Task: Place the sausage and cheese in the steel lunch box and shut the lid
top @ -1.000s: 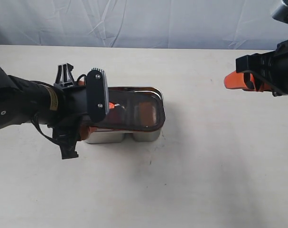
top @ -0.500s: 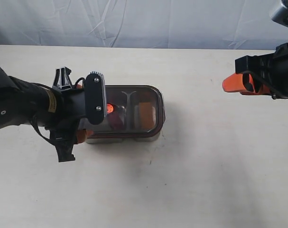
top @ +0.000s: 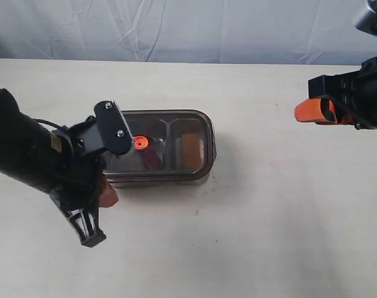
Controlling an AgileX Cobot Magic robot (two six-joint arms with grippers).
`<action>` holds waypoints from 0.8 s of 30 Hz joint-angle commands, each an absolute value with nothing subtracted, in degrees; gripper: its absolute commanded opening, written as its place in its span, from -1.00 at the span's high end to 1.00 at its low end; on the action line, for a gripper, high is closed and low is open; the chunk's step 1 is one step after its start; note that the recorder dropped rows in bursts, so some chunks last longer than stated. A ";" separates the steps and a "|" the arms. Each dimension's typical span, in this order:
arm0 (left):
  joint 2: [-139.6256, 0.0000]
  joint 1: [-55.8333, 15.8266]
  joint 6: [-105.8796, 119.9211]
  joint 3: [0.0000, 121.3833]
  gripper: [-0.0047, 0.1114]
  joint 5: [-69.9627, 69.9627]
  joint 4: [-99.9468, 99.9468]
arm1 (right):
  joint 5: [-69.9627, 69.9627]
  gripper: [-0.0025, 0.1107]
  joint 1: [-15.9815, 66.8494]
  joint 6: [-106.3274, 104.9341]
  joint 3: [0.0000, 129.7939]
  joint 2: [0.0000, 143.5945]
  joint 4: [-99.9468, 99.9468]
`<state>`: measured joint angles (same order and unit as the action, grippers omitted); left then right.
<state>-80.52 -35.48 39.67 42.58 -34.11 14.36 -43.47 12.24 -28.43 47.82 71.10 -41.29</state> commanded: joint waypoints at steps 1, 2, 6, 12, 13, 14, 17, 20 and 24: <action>-86.68 -35.53 37.36 44.90 0.92 -37.30 17.38 | -42.84 0.31 12.01 -28.47 47.78 71.23 -41.02; -87.87 -35.53 36.76 45.41 0.92 -37.07 17.27 | -42.84 0.31 12.01 -28.47 47.78 71.23 -41.02; -92.75 -35.53 35.24 48.43 0.92 -33.83 17.00 | -43.10 0.31 12.01 -28.47 47.78 71.23 -41.02; -96.77 -35.53 26.05 49.59 0.92 -31.63 6.23 | -42.85 0.31 12.01 -28.47 47.78 71.23 -41.02; -96.99 -35.53 24.46 49.59 0.92 -31.32 4.27 | -42.85 0.31 12.01 -28.47 47.78 71.23 -41.02; -97.23 -35.53 22.67 49.59 0.92 -30.93 2.01 | -42.85 0.31 12.01 -28.47 47.78 71.23 -41.02; -97.33 -35.53 22.55 49.59 0.92 -30.19 1.60 | -42.85 0.31 12.01 -28.47 47.78 71.23 -41.02; -97.33 -35.53 22.55 49.61 0.92 -29.28 1.22 | -42.85 0.31 12.01 -28.47 47.78 71.23 -41.02; -97.33 -35.53 22.55 49.61 0.92 -27.88 1.12 | -42.85 0.31 12.01 -28.47 47.78 71.23 -41.02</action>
<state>-97.17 -35.48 23.02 49.29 -29.66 1.41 -43.47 12.24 -28.28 47.82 71.10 -41.29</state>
